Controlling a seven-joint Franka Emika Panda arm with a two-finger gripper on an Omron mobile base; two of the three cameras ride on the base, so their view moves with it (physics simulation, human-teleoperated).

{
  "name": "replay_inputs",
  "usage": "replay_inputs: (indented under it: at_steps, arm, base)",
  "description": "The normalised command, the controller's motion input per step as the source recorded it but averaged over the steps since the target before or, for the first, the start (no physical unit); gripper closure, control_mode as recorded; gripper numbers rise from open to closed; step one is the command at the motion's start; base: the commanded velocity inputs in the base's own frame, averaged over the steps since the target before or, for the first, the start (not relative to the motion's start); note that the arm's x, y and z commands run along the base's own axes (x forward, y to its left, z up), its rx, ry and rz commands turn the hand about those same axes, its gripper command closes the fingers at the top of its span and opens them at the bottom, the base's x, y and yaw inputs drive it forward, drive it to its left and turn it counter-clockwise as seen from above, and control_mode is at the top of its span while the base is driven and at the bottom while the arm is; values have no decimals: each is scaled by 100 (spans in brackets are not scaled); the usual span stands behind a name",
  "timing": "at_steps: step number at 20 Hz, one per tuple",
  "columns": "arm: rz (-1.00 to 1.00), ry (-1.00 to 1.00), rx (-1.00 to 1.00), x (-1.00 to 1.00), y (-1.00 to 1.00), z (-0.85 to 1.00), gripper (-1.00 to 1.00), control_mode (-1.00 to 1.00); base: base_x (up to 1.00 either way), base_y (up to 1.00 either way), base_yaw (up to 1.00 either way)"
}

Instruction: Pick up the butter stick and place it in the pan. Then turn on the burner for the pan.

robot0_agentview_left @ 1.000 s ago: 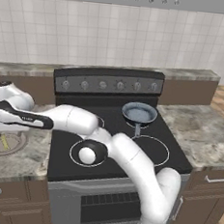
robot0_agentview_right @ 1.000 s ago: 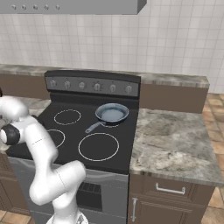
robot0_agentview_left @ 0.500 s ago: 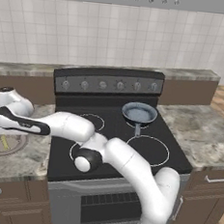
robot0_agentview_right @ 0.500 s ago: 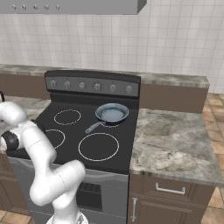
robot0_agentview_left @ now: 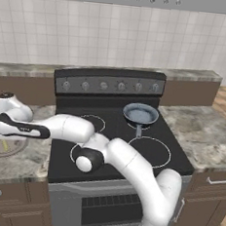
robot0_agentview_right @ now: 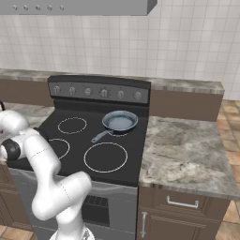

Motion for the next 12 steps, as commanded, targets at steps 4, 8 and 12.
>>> replay_inputs:
  at_steps: [4,8,12]
  arm:
    - [0,2,-9,0,28,0,-100,-100]
    - [0,2,-8,0,17,0,-100,-100]
    - [0,6,-7,1,12,0,-100,-100]
  base:
    - [0,0,0]
    - [0,0,0]
    - [0,0,0]
